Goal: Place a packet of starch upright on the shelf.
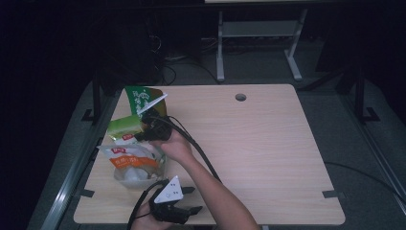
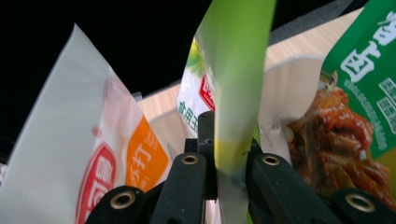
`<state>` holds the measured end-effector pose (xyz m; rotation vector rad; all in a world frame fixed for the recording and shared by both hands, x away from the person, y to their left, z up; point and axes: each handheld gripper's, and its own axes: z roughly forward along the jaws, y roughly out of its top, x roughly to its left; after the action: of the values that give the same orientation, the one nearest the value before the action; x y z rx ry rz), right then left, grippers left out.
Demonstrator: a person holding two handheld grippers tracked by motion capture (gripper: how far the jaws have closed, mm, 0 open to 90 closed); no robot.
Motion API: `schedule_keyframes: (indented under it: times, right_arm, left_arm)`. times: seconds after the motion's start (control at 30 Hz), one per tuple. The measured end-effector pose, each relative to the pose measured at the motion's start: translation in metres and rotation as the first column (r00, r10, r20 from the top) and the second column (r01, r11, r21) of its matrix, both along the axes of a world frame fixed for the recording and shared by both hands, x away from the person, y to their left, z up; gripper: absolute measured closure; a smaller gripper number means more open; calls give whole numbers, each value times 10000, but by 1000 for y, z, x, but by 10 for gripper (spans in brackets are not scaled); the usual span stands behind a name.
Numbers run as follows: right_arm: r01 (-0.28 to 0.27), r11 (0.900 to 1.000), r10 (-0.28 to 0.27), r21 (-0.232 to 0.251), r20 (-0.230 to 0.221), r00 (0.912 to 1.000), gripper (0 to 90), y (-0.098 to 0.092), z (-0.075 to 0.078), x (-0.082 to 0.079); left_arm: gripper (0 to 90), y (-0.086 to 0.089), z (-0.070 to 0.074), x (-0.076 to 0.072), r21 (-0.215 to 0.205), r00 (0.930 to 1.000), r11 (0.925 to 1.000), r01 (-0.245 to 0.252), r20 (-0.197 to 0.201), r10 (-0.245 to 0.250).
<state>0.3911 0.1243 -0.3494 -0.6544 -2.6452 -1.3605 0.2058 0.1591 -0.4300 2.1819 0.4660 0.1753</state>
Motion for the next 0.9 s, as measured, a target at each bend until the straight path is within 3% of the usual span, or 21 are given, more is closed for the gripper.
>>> schedule_keyframes:
  times: [0.17, 0.73, 0.9]
  right_arm:
    - [42, 9995, -40, -317, 51, 10000, 870, -10, -3, 0]
    - [-286, 9987, 288, -430, 47, 9996, 890, -24, -13, -1]
    - [-319, 9981, 317, -523, -39, 9995, 831, -26, -11, -1]
  left_arm:
    - [374, 0, -1, 1, -40, 10000, 10000, -24, -17, 24]
    - [372, -1, 0, 2, -28, 9999, 9999, -113, 6, 113]
    - [354, -1, 0, 3, 27, 9998, 9998, -175, 60, 174]
